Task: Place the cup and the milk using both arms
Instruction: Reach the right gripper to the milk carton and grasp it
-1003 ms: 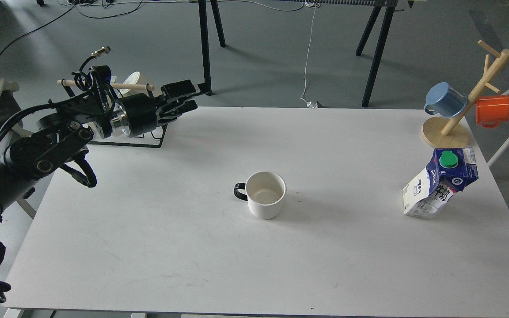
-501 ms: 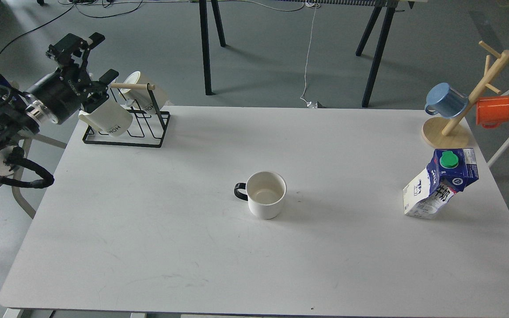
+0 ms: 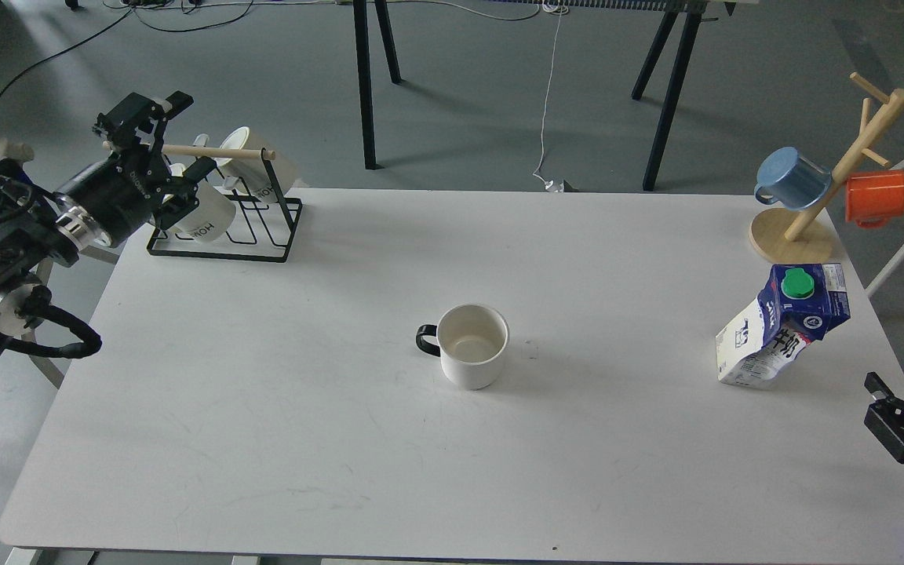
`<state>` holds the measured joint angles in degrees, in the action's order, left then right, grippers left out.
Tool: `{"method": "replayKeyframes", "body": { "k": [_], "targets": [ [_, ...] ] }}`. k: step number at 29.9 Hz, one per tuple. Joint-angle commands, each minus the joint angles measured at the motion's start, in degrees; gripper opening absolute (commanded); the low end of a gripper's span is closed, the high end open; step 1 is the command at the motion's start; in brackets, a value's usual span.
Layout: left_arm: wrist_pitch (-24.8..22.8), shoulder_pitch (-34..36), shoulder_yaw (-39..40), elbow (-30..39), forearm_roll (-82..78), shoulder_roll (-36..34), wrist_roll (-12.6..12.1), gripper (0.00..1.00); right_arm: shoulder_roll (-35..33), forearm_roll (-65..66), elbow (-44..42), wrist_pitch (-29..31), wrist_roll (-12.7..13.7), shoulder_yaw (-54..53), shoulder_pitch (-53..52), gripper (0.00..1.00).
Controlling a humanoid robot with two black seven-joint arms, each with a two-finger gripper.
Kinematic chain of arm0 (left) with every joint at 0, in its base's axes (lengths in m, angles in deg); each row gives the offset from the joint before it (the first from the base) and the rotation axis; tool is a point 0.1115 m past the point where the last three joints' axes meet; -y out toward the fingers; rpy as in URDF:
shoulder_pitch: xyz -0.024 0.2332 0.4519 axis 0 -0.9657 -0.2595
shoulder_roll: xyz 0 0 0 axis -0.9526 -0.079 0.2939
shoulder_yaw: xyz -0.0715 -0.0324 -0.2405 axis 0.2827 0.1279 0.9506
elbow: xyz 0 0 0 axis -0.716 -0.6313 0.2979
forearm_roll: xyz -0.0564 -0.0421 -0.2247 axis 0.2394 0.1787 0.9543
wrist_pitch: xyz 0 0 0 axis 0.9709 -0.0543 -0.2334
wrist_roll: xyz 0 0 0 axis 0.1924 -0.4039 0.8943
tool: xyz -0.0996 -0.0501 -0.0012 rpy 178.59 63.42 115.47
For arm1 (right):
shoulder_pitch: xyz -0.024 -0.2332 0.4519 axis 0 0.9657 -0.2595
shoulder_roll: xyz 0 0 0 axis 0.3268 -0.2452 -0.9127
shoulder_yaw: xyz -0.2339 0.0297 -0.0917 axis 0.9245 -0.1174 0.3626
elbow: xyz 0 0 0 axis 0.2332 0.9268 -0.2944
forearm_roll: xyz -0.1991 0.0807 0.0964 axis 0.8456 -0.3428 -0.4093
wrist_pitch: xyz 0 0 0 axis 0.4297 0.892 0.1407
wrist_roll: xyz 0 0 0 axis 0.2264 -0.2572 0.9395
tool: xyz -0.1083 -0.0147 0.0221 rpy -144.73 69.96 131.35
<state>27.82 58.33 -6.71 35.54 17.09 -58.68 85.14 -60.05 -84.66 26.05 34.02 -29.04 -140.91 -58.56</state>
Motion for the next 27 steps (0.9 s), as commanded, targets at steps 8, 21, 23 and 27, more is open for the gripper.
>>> {"method": "replayKeyframes", "body": {
  "k": [8,21,23,27],
  "targets": [
    [0.00,-1.32,-0.13,0.00,-0.11,-0.06,0.00,0.99,9.66,9.33,-3.65,0.00,0.04,0.36,-3.83,0.96],
    [0.00,-1.85,-0.13,-0.35,-0.20,-0.06,0.00,0.99,17.31,13.02,-11.03,0.00,0.04,3.78,-10.95,0.96],
    [0.00,-2.47,-0.13,-0.35,-0.20,-0.14,0.00,0.99,17.92,13.11,-12.00,0.00,0.04,4.40,-12.35,0.96],
    [0.00,-3.17,-0.13,-0.35,-0.20,-0.14,0.00,0.99,19.77,13.90,-15.16,0.00,0.04,4.93,-14.73,0.96]
  ]
}}
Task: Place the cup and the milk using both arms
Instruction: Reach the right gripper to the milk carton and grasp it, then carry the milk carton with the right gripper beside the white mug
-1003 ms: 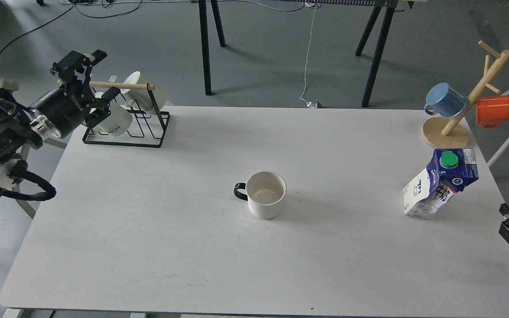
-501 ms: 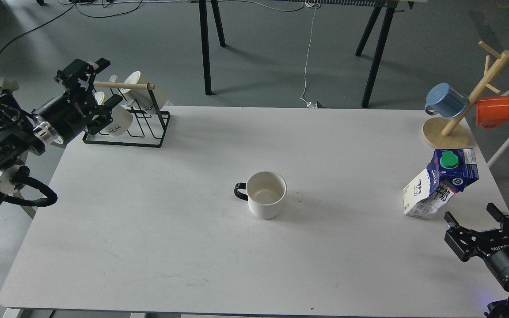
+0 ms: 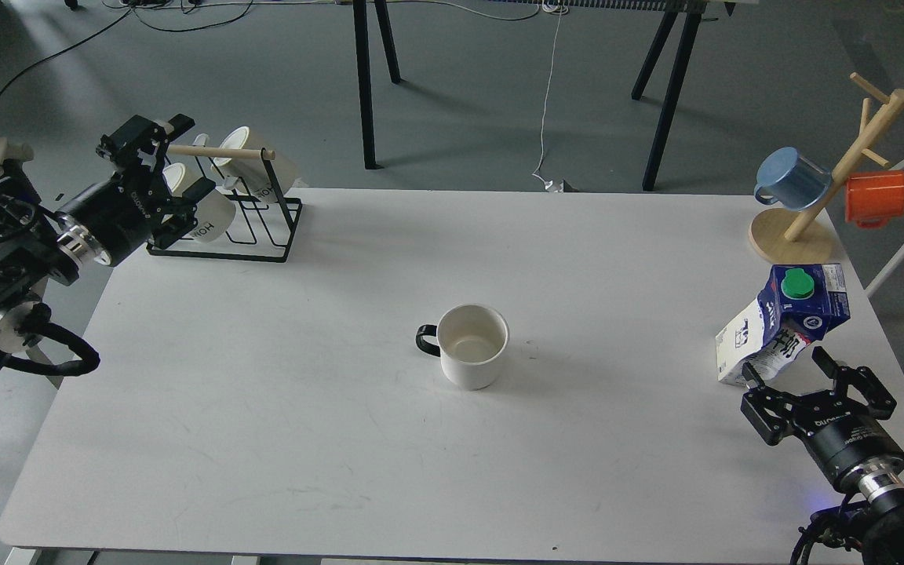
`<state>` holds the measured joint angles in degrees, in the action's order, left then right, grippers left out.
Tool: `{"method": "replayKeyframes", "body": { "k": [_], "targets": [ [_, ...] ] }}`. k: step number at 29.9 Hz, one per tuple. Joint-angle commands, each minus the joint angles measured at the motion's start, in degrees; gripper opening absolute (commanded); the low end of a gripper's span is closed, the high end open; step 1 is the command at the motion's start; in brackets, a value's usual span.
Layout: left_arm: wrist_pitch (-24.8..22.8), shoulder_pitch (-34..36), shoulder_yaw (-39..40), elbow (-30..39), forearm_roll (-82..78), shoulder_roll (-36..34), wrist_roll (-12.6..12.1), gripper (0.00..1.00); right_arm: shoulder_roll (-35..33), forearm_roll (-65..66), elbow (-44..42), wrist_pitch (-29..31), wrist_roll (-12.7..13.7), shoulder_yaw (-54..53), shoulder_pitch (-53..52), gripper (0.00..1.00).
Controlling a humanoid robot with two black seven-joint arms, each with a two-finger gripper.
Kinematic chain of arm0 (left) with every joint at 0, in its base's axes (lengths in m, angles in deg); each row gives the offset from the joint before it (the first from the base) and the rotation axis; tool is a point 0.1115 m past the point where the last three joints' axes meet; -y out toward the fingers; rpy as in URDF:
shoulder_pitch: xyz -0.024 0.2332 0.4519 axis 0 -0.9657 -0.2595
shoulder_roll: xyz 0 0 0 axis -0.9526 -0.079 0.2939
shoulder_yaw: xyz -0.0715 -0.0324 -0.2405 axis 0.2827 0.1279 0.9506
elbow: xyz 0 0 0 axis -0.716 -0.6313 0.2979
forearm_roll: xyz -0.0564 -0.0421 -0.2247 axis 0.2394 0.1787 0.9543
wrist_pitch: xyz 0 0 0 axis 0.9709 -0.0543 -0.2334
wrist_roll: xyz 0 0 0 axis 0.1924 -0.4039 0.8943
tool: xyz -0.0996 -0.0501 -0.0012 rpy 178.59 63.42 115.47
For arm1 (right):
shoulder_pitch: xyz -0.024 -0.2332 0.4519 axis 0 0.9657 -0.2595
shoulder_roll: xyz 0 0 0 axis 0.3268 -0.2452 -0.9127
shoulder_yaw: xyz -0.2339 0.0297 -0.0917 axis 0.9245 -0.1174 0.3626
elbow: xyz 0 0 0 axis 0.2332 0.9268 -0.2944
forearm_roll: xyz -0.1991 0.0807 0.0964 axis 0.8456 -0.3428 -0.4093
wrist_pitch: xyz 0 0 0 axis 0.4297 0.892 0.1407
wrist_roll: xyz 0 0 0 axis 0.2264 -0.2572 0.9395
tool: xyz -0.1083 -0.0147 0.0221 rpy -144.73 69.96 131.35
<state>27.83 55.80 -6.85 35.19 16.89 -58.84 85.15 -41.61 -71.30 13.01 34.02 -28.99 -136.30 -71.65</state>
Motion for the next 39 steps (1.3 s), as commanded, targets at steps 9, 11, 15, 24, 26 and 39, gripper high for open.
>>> {"method": "replayKeyframes", "body": {
  "k": [9,11,15,24,26,39],
  "targets": [
    [0.00,-2.05,0.00,-0.44,0.00,-0.15,0.00,0.99,3.53,0.80,-6.43,0.00,-0.01,0.23,-4.81,0.96],
    [0.00,-2.05,0.00,-0.44,0.00,-0.24,0.00,0.99,3.62,0.80,-7.13,0.00,-0.01,0.23,-5.69,0.96],
    [0.00,-2.05,0.00,-0.44,0.00,-0.24,0.00,0.99,4.32,0.80,-8.28,0.00,-0.01,0.23,-7.10,0.96],
    [0.00,-2.14,0.00,-2.28,0.00,0.20,0.00,0.99,5.20,1.50,-8.98,0.00,0.08,0.32,-7.19,0.46],
    [0.00,-2.40,0.00,-3.25,0.09,0.20,0.00,0.99,5.20,1.77,-9.07,0.00,-0.01,0.23,-7.19,0.40],
    [0.00,-2.49,0.00,-3.69,0.00,0.28,0.00,0.99,6.08,2.12,-6.62,0.00,-0.01,0.05,-7.27,0.35]
  ]
}}
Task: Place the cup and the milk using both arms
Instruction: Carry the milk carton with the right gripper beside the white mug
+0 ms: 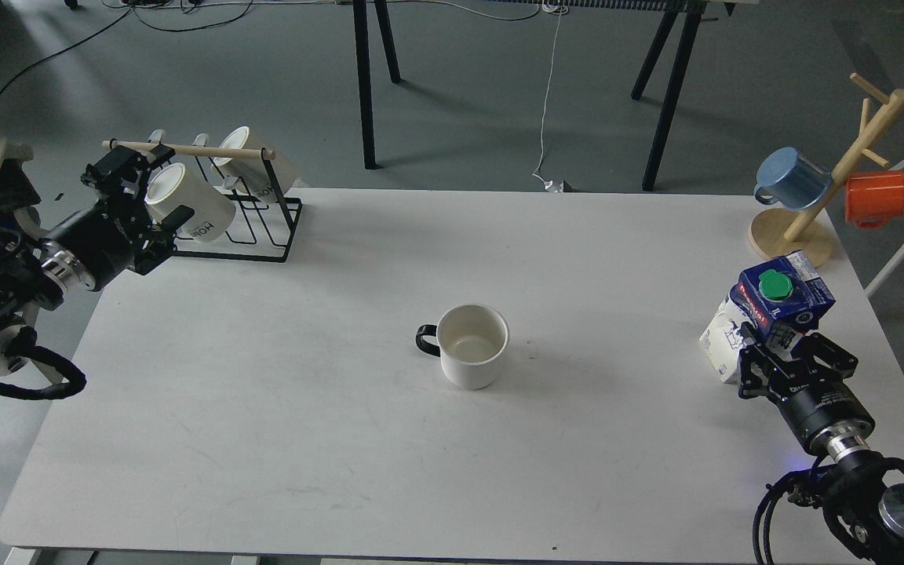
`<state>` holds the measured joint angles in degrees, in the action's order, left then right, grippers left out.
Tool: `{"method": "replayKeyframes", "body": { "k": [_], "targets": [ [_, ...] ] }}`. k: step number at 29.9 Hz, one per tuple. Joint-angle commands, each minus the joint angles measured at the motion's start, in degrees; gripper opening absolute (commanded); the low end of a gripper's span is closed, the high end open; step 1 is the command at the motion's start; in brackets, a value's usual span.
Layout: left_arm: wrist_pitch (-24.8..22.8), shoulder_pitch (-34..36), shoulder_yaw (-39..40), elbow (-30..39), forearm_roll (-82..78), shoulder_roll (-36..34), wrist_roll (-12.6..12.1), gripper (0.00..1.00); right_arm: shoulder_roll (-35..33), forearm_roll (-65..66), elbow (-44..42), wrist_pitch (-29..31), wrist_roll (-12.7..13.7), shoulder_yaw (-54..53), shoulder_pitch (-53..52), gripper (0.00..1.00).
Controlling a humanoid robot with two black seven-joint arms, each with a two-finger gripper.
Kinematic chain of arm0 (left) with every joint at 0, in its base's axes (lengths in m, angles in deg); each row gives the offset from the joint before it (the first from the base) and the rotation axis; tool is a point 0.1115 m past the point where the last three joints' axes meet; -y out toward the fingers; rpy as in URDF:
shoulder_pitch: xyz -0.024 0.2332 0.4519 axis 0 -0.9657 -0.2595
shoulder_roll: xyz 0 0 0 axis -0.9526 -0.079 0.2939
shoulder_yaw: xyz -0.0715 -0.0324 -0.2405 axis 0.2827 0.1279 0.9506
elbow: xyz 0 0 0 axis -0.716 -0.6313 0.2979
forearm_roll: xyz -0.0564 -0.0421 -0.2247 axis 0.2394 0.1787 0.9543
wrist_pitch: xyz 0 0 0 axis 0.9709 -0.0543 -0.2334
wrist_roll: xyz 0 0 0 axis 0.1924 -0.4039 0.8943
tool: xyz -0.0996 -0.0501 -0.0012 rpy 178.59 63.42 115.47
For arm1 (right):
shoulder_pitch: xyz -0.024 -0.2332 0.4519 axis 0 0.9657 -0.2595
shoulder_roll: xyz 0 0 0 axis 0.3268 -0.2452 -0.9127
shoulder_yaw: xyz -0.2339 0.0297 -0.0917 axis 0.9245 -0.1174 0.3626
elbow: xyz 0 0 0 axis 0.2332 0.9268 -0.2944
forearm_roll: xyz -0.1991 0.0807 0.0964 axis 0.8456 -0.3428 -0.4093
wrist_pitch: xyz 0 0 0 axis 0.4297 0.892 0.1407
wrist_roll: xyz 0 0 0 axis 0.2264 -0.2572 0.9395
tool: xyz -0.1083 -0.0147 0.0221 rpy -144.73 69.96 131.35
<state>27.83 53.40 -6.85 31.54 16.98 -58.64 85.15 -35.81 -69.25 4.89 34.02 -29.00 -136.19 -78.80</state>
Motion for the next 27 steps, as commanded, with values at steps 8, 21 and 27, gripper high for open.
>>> {"method": "replayKeyframes", "body": {
  "k": [8,21,27],
  "targets": [
    [0.00,-0.09,-0.17,-0.04,-0.09,0.09,0.00,0.99,3.17,5.68,8.79,0.00,0.18,0.21,-2.58,0.33],
    [0.00,0.00,-0.26,-0.83,-0.09,0.09,0.00,0.99,12.32,13.60,9.50,0.00,0.09,4.60,-1.88,0.33],
    [0.00,0.00,-0.26,-0.83,-0.09,0.26,0.00,0.99,14.17,15.10,8.10,0.00,0.01,6.63,-1.88,0.33]
  ]
}}
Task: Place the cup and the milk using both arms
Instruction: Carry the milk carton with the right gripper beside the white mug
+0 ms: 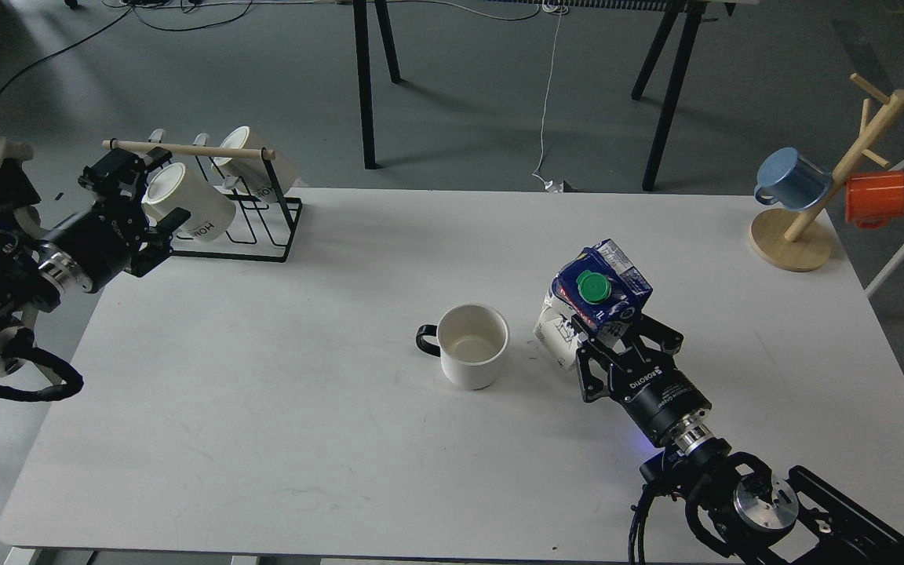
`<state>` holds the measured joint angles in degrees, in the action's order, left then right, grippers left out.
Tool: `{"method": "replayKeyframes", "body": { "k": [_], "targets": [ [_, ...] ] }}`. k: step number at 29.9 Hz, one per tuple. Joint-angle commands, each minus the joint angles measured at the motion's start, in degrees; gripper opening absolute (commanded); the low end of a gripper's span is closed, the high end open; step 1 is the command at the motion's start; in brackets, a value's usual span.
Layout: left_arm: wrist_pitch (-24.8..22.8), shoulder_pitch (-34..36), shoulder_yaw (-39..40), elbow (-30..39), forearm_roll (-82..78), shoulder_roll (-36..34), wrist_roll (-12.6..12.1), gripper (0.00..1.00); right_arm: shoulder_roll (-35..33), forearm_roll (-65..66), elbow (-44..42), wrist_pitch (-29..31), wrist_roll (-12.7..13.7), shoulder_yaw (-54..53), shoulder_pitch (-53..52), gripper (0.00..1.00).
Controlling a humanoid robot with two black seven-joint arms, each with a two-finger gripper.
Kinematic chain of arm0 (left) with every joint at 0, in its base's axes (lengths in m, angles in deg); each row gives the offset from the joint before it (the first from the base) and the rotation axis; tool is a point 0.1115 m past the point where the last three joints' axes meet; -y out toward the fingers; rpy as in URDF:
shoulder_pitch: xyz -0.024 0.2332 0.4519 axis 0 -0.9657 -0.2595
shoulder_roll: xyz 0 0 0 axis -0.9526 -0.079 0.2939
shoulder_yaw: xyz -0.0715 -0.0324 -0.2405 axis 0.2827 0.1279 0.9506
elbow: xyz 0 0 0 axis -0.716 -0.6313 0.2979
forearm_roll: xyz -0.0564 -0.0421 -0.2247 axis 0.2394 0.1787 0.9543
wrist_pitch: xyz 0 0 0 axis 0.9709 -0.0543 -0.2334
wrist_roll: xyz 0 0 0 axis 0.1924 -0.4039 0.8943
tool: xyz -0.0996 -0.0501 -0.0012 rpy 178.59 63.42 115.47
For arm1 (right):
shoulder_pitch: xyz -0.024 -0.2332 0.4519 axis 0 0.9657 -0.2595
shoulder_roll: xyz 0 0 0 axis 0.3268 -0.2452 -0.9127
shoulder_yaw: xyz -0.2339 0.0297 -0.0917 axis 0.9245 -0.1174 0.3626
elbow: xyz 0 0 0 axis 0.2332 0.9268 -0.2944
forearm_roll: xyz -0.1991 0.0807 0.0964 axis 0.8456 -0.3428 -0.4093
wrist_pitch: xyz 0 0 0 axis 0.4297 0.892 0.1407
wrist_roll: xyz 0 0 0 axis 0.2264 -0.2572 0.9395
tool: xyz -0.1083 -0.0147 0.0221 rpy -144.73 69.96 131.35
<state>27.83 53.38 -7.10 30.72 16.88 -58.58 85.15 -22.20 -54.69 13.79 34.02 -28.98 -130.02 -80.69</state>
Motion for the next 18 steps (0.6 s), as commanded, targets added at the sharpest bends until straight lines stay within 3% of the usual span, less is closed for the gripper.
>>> {"method": "replayKeyframes", "body": {
  "k": [1,18],
  "targets": [
    [0.00,0.02,-0.01,-0.01,-0.07,0.37,0.00,0.99,0.73,0.54,-1.24,0.00,-0.01,0.55,0.01,0.33],
    [0.00,-0.07,0.08,-1.24,0.02,0.46,0.00,0.99,4.77,4.24,-2.74,0.00,0.08,0.55,-0.43,0.36]
  ]
}}
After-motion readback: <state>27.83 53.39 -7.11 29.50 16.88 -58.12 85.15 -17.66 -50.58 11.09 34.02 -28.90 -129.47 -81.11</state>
